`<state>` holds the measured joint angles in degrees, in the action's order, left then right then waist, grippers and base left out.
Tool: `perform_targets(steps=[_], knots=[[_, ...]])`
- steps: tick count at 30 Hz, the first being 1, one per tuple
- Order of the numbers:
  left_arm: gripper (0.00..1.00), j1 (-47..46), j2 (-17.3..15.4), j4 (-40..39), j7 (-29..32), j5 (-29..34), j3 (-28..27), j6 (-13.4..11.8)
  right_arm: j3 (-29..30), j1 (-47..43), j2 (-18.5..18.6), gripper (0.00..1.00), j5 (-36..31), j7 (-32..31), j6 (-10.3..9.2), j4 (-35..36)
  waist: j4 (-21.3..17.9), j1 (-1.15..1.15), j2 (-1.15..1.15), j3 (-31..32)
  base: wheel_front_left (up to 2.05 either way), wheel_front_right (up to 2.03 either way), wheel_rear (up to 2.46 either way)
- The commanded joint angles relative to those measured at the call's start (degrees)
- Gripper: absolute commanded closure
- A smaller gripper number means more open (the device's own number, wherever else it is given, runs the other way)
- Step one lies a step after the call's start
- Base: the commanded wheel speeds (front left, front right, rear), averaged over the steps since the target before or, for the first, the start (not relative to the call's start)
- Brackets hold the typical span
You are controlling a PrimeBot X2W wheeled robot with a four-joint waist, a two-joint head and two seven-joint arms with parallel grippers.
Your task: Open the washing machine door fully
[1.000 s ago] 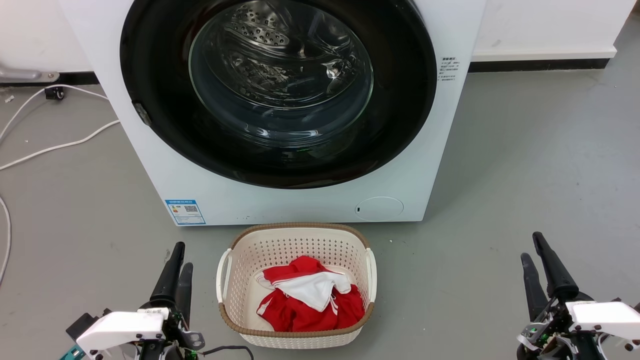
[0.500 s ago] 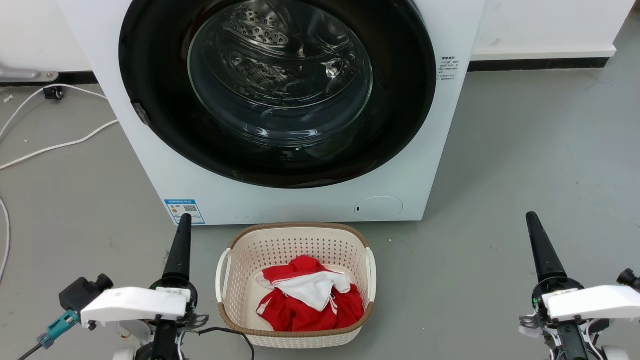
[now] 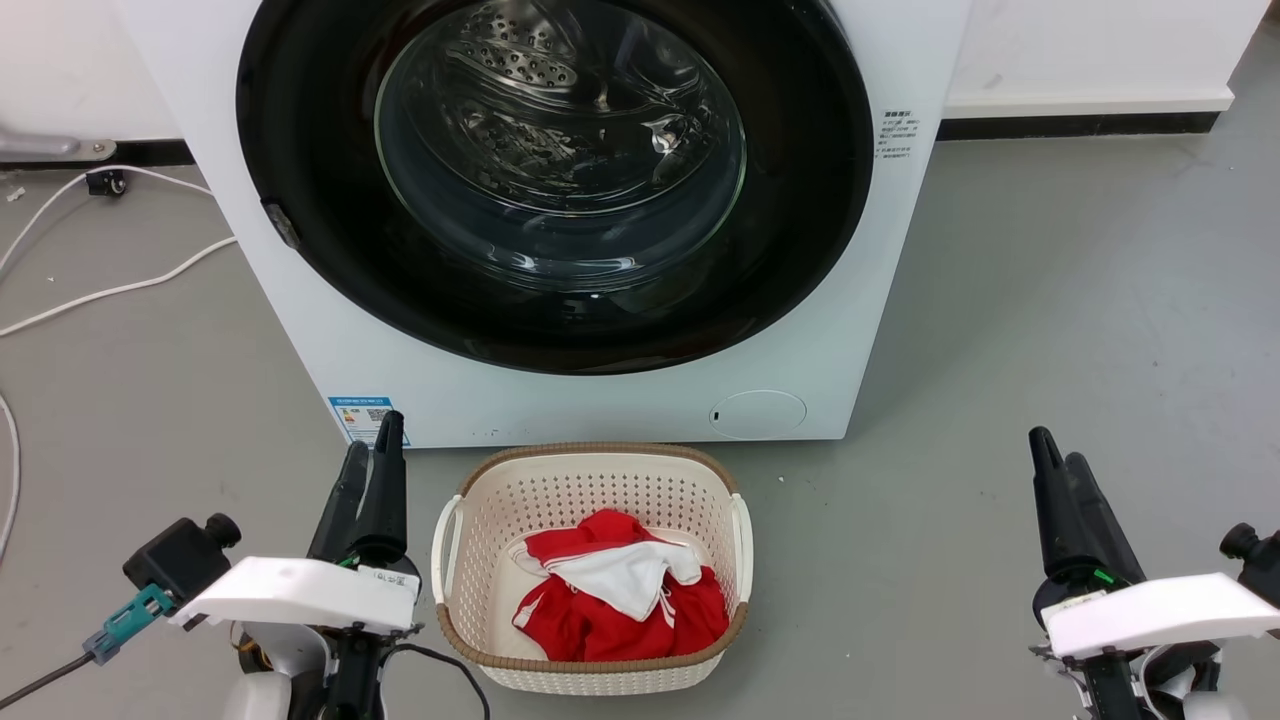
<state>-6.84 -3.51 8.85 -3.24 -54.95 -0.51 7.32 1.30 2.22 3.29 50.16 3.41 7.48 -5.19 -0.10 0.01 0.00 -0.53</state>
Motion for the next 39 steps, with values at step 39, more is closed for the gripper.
perform_targets(steps=[39], knots=[[0.00,-2.9,-1.9,0.1,-6.9,32.3,2.7,-1.8,-0.4,-1.7,-0.3,0.00,-29.7,3.7,0.01,5.2,0.2,-0.01,0.00,-0.3,0.00,0.00,0.00]])
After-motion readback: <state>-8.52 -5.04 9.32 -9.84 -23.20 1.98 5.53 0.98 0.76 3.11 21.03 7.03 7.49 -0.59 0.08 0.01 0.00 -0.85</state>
